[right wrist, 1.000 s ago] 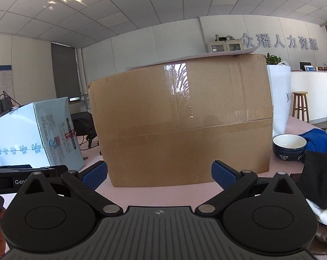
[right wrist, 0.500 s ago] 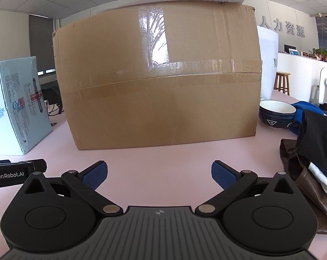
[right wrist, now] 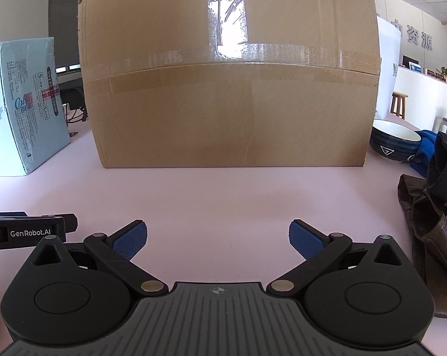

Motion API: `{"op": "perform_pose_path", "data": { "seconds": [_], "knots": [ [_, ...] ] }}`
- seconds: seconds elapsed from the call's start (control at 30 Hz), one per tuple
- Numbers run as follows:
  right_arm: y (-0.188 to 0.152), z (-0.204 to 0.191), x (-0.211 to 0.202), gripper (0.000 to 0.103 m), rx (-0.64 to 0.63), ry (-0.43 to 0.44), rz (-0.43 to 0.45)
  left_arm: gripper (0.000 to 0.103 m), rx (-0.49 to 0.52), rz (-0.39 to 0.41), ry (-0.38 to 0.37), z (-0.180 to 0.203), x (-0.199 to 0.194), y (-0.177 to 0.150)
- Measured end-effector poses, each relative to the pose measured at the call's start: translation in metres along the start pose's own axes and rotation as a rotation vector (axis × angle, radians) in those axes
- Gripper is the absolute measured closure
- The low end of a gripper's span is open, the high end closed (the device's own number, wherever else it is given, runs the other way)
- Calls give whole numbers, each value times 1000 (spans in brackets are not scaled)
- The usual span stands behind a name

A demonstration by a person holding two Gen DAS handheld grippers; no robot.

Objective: Fold clothes

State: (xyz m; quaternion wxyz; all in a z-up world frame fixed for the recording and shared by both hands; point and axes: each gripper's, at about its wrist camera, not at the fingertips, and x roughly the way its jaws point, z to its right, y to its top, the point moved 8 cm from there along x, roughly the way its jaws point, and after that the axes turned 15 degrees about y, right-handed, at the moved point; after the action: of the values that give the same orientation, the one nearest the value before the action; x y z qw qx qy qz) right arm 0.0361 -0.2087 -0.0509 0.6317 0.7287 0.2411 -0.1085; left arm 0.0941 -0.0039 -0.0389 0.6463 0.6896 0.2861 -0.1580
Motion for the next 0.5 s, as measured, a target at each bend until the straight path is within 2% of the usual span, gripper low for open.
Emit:
{"op": "perform_pose_path", "data": {
  "seconds": [0.3,0.33,0.37,0.4,0.5],
  "knots": [
    [-10,2,15,0,33,13,-97,18,29,2,18,3,1,-2],
    [-11,2,16,0,32,10,-109,16,37,2,21,4,1,-2],
    [-12,2,18,0,30,8,-121,9,44,-1,23,5,2,-2],
    [-13,1,19,0,28,4,-132,6,48,-6,25,6,3,-3],
    [-15,-3,21,0,-4,-17,-150,5,49,-10,28,5,4,-3]
  ]
}}
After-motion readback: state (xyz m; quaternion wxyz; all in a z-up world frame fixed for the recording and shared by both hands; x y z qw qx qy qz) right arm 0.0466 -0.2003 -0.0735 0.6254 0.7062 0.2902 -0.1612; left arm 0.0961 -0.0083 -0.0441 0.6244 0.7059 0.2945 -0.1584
